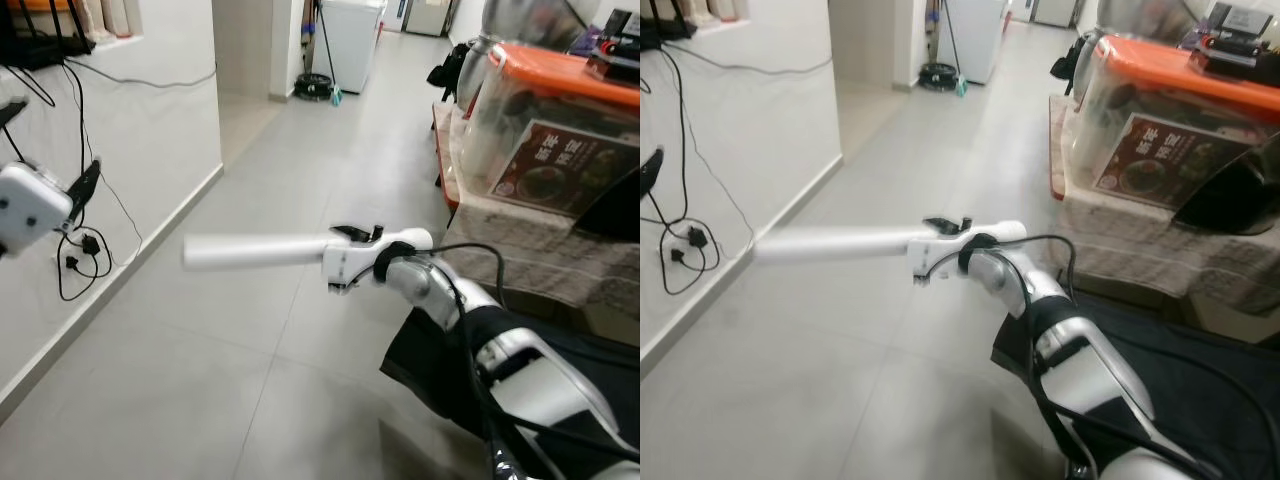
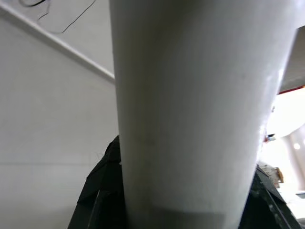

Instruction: Building children table

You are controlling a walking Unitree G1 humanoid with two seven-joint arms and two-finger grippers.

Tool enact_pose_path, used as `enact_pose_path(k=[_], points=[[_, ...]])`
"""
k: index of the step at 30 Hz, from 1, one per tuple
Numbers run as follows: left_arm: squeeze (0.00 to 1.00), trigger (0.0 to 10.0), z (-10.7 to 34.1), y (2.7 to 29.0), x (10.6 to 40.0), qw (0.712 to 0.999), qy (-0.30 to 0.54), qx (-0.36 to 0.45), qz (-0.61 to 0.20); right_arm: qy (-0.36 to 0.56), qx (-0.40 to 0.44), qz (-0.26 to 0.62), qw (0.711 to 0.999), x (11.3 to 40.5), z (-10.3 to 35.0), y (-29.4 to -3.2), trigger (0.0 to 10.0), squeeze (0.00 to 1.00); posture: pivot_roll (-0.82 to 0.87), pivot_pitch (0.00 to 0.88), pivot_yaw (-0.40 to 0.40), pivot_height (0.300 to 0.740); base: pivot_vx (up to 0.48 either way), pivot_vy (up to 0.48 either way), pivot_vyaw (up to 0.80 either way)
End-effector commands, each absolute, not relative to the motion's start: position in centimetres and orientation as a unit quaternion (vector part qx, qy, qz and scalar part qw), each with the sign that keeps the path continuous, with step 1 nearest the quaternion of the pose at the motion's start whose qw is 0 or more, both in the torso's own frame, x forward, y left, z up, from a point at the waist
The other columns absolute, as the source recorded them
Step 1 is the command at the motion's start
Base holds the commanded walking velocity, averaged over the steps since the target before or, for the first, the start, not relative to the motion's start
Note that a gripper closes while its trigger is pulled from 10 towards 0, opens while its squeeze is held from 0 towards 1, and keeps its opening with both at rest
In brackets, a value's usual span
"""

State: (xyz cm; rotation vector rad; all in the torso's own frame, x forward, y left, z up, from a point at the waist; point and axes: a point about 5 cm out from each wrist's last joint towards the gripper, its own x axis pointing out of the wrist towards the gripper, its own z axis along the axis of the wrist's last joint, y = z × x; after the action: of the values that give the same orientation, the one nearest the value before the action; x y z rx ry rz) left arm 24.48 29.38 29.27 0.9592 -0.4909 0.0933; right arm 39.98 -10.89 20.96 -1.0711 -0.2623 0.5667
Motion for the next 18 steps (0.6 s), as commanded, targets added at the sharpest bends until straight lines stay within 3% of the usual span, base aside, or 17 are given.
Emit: enact_pose_path(k=[1,2,5,7,8,11,12,18], points=[[0.0,10.0,29.3,29.9,23.8,0.865,-0.241,0.435,0.064,-0.123,-0.45,0.258,0.846,40.2,21.7,-11.2,0.0,0.0,0.1,0.0,-0.134,0.74,0.0,0.0,0.0],[0.0,10.0,28.1,30.7,23.4,0.887,-0.226,0.395,0.073,-0.127,-0.363,0.268,0.884,40.2,22.6,-10.7,0.0,0.0,0.11,0.0,-0.138,0.74,0.0,0.0,0.0],[0.0,10.0,27.1,31.3,23.1,0.903,-0.213,0.365,0.078,-0.132,-0.291,0.28,0.905,40.2,23.2,-10.3,0.0,0.0,0.11,0.0,-0.138,0.74,0.0,0.0,0.0],[0.0,10.0,24.9,31.1,22.9,0.932,-0.191,0.305,0.045,-0.133,-0.125,0.32,0.93,39.9,24.1,-8.5,0.0,0.0,0.1,0.0,-0.137,0.74,0.0,0.0,0.0],[0.0,10.0,23.9,30.3,23.0,0.948,-0.181,0.262,0.011,-0.136,-0.051,0.345,0.927,39.5,24.6,-7.0,0.0,0.0,0.1,0.0,-0.136,0.74,0.0,0.0,0.0],[0.0,10.0,23.3,29.7,23.0,0.957,-0.175,0.231,-0.012,-0.137,-0.003,0.362,0.922,39.2,24.9,-6.1,0.0,0.0,0.1,0.0,-0.135,0.74,0.0,0.0,0.0],[0.0,10.0,22.6,29.1,23.1,0.969,-0.165,0.182,-0.035,-0.138,0.043,0.378,0.915,38.8,25.1,-4.8,0.0,0.0,0.1,0.0,-0.134,0.74,0.0,0.0,0.0],[0.0,10.0,20.9,26.7,23.5,0.98,-0.136,0.087,-0.117,-0.138,0.121,0.415,0.891,37.1,25.3,-1.1,0.0,0.0,0.1,0.0,-0.142,0.74,0.0,0.0,0.0]])
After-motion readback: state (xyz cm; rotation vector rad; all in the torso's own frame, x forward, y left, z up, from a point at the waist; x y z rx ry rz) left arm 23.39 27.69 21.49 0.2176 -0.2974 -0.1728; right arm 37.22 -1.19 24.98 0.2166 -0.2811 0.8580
